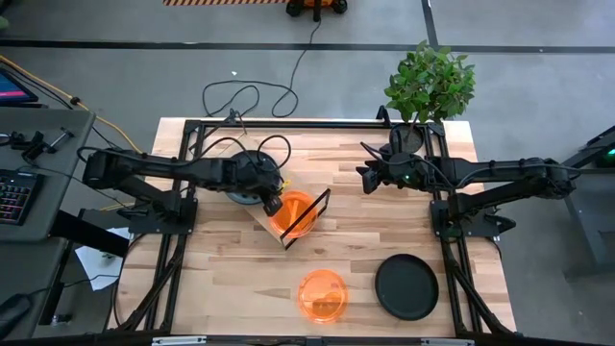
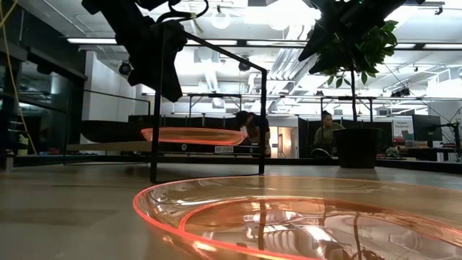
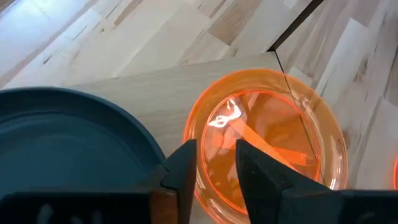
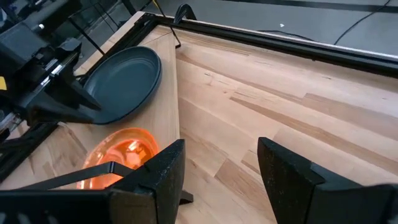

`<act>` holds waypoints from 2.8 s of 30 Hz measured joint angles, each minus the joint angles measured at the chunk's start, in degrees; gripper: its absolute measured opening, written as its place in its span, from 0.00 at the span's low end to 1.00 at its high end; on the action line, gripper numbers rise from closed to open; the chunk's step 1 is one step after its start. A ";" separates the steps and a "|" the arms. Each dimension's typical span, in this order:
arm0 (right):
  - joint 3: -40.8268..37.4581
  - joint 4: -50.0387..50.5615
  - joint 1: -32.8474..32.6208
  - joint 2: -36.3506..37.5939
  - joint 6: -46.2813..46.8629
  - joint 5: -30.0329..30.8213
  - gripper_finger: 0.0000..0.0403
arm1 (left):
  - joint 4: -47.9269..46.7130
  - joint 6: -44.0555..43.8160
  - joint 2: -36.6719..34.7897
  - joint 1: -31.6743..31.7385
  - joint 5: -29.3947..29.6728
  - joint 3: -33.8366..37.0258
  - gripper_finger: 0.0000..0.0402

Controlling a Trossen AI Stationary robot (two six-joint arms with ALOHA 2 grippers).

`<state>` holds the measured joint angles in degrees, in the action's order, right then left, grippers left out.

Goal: Place and stack plates onto a shelf
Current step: Stack the top orange plate on top of the orange plate on the shelf, then stack the orange plate on top of the orange plate on the shelf

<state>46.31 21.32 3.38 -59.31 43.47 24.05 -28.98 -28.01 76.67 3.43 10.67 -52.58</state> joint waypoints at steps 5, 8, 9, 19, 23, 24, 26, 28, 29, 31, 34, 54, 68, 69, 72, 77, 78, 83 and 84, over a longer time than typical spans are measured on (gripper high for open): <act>0.02 -0.26 0.00 0.00 2.45 -6.17 0.46 | -1.90 2.49 -2.96 1.50 -0.24 -1.98 0.29; 0.02 -0.59 -1.90 -0.46 2.66 -17.29 0.43 | -1.50 3.99 -7.58 2.27 -0.10 -2.65 0.28; 0.04 -0.47 -3.66 -1.07 2.71 -19.38 0.41 | -0.92 4.53 -9.41 2.42 0.28 -2.65 0.28; 0.06 -10.69 -20.82 -21.25 9.94 -17.54 0.05 | 8.34 7.15 -29.51 2.48 8.81 -2.67 0.28; 0.06 -24.61 -19.88 -31.23 10.70 -15.24 0.01 | 12.51 8.96 -34.79 2.48 11.16 -2.67 0.28; 0.07 -27.94 -19.31 -33.58 11.36 -14.60 0.01 | 12.78 9.31 -35.69 2.48 11.56 -2.67 0.28; 0.51 -32.71 -18.24 -37.81 13.30 -13.21 0.02 | 13.10 9.68 -37.11 2.48 12.25 -2.67 0.28; 1.58 -34.44 -17.26 -41.24 13.85 -12.71 0.01 | 12.60 9.38 -38.07 2.48 12.58 -2.67 0.28; 2.15 -34.61 -16.85 -42.50 14.12 -12.67 0.00 | 12.47 9.23 -38.39 2.48 12.58 -2.67 0.28; 3.25 -34.60 -16.10 -44.43 14.16 -12.68 0.00 | 12.30 9.22 -38.54 2.48 12.60 -2.67 0.28; 4.64 -34.81 -15.42 -45.61 14.12 -12.70 0.00 | 12.21 9.20 -38.50 2.48 12.55 -2.67 0.28; 7.34 -27.05 -12.46 -42.29 6.89 -21.28 0.00 | 12.10 9.24 -37.71 2.46 12.38 -2.60 0.28; 7.20 9.65 -23.67 -21.76 4.46 -18.54 0.00 | 10.81 8.77 -39.09 2.46 12.39 -2.60 0.28; 7.07 10.38 -24.56 -21.63 5.64 -18.55 0.00 | 10.82 8.64 -38.94 2.46 12.40 -2.60 0.28; 3.83 3.83 -27.06 -21.64 10.53 -20.82 0.00 | 10.80 8.59 -38.52 2.46 12.39 -2.60 0.28; -6.12 -16.06 -30.38 -21.68 24.82 -23.22 0.02 | 10.85 8.08 -38.33 2.46 11.90 -2.58 0.28; -7.81 -19.55 -30.73 -21.70 27.80 -23.26 0.03 | 10.79 8.08 -38.28 2.46 11.76 -2.58 0.28; -12.77 -30.60 -31.92 -21.70 38.33 -20.61 0.17 | 10.82 8.04 -38.32 2.46 11.68 -2.58 0.28; -12.76 -31.00 -32.06 -21.70 39.14 -20.50 0.21 | 10.82 8.04 -38.30 2.46 11.68 -2.58 0.28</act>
<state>33.55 -9.68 -28.69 -81.01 82.60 3.55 -18.15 -19.97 38.37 5.89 22.35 -55.16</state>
